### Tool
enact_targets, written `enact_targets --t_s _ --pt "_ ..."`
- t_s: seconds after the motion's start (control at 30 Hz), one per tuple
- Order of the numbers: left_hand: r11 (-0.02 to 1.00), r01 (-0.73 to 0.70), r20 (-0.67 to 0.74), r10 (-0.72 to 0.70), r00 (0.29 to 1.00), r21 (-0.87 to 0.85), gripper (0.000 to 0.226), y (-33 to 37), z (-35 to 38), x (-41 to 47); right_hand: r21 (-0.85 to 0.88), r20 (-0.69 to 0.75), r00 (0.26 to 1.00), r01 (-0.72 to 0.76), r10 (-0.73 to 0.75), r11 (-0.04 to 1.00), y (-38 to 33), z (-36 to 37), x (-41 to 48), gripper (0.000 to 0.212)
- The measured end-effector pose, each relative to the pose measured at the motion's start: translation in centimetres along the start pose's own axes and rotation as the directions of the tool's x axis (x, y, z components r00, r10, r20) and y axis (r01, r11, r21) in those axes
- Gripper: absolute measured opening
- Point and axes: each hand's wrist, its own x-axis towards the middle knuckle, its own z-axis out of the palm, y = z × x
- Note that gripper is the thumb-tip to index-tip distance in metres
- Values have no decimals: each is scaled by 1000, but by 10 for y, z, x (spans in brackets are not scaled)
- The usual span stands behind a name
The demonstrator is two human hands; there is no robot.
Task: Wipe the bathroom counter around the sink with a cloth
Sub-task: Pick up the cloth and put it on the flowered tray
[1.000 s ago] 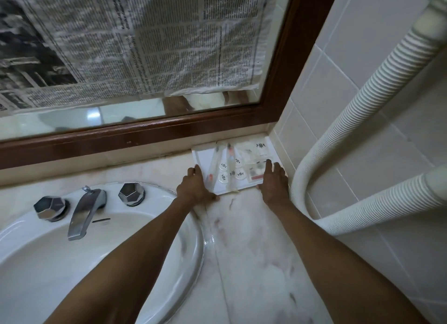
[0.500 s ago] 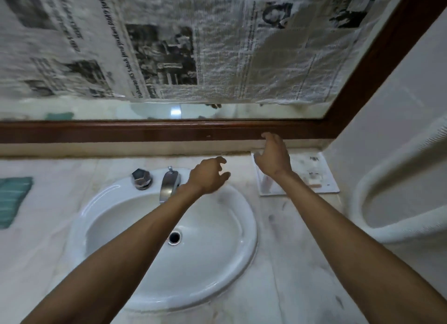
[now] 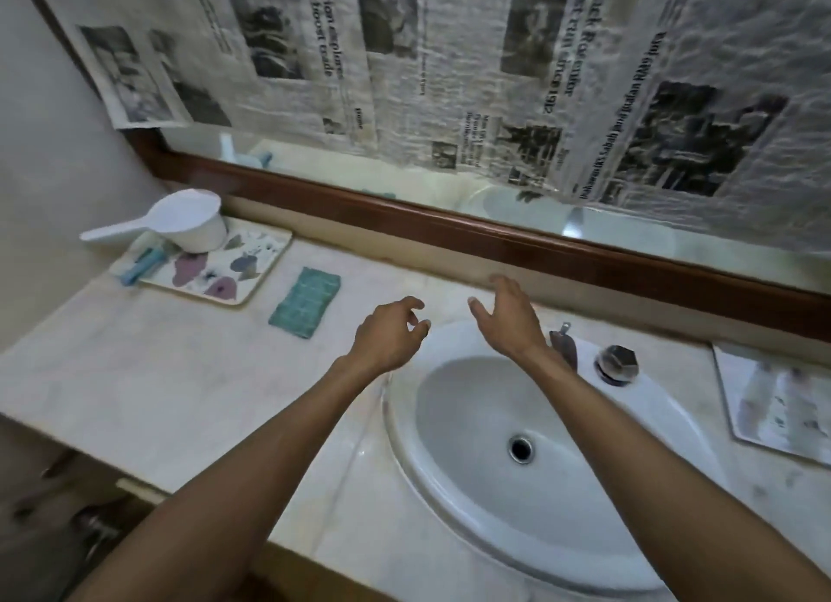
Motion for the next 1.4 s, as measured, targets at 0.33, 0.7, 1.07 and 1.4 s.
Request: enact_targets --t_s 0.33,0.7,1.07,1.4 --pt "967 248 -124 -252 960 -51 42 -137 -52 11 2 193 978 84 -82 997 -99 121 30 56" --pt "904 427 -205 -421 884 -12 62 -228 -33 94 -61 244 969 52 -35 997 -103 219 94 54" --pt "896 437 -165 -421 892 78 65 -247 -24 146 -209 129 991 66 -40 976 -112 263 127 55" --pt "876 392 -85 -429 899 -281 47 -250 -41 161 -186 121 992 -4 27 983 -116 265 135 54"
